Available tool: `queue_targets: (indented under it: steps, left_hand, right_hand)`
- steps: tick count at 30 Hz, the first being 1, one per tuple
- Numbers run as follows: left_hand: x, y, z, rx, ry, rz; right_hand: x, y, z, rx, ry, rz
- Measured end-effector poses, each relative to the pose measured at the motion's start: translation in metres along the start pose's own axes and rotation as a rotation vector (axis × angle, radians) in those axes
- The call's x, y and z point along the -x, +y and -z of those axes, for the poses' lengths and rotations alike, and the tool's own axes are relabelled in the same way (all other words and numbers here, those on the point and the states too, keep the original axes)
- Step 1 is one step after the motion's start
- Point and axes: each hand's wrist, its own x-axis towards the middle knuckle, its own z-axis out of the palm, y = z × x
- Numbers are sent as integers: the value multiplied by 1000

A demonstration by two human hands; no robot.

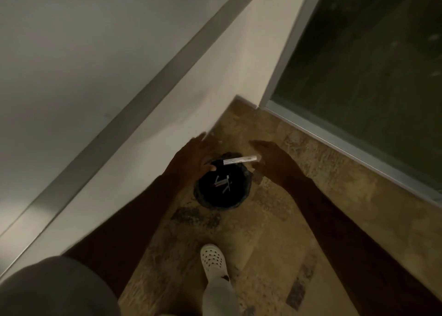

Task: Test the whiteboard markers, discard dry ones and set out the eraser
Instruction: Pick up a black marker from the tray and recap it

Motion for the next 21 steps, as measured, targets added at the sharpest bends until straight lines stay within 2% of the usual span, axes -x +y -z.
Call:
queue_targets:
  steps: [2,7,11,21]
  left_hand:
    - [5,-2,3,-81,-20,-34]
    - [24,19,21,-242,150,175]
    - [54,33,24,-285,153,302]
    - [165,62,38,-192,228,629]
  right_hand:
    - [3,0,-3,-4,19,-16]
    - [16,-16,-6,199,191,-150]
    - [28,-42,1,261,284,-193]
    - [54,-140,-17,287,218,-7]
